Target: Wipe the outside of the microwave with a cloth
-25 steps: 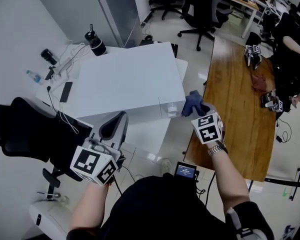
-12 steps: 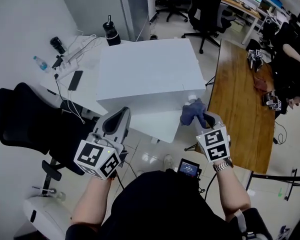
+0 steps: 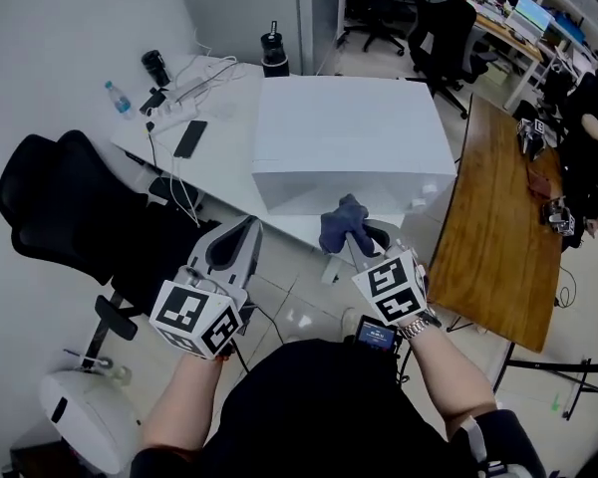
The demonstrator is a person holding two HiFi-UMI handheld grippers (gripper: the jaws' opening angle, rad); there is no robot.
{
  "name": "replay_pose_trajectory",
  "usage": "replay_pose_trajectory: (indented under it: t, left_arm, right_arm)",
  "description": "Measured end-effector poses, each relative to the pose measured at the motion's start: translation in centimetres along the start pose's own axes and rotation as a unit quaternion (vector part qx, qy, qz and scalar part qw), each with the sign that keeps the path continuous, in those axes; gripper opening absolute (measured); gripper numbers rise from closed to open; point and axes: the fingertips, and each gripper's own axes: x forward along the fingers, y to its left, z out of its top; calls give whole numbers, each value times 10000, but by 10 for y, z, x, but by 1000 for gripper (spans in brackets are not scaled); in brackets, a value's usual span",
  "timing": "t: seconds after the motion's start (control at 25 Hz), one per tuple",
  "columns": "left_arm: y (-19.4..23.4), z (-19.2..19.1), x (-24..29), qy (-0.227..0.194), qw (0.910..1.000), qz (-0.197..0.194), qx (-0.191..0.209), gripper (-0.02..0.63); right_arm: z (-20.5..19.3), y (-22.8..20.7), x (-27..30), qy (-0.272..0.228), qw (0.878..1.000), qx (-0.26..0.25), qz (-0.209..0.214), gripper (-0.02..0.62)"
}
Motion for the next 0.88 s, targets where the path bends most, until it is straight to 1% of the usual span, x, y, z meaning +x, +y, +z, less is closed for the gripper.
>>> replay_pose_trajectory:
  t: [0.2, 0.4, 0.64, 0.88]
  left_arm:
    - [28, -4, -39, -6, 9996, 276, -31, 5]
    - [51, -9, -69, 3, 9987, 504, -57, 5]
    - [70, -10, -89, 1, 9979, 649, -51, 5]
    - [86, -11, -100, -14, 9972, 740, -60, 5]
  right_arm:
    - [29, 48, 39, -141, 9990, -319, 261, 52]
    - [53, 79, 75, -229, 9974, -577, 378, 52]
    - [68, 89, 115, -151, 9966, -727, 363, 52]
    - [73, 85, 148, 10, 9968, -761, 253, 52]
